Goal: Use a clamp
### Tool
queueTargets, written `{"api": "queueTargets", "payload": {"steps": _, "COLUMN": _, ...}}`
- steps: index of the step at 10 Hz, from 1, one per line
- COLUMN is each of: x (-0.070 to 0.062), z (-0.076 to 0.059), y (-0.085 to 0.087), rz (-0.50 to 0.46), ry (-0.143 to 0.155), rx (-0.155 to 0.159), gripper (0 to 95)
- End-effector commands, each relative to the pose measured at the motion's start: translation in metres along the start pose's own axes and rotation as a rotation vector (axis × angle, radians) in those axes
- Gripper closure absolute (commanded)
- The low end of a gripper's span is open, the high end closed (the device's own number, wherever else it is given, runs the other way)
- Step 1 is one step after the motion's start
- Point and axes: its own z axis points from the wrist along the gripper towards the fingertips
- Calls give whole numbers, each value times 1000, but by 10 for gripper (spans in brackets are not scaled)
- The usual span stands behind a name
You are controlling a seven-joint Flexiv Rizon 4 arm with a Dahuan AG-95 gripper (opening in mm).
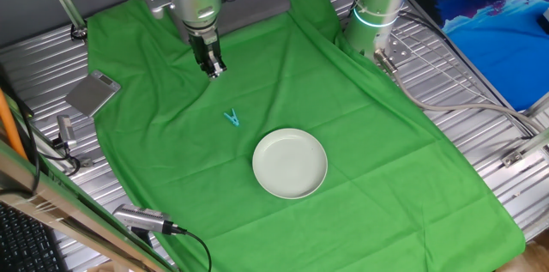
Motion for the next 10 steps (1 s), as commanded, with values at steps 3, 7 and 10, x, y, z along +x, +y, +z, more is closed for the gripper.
{"api": "queueTargets", "payload": {"steps": 3, "x": 0, "z": 0, "y": 0, "rz": -87, "ry": 2, "rx": 3, "gripper": 950}}
{"api": "queueTargets", "payload": {"steps": 7, "x": -3, "z": 18, "y": -3, "rz": -277, "ry": 3, "rx": -6, "gripper": 950}}
{"api": "queueTargets", "payload": {"steps": 10, "x": -12, "z": 44, "y": -12, "rz": -440, "ry": 3, "rx": -12, "gripper": 950}}
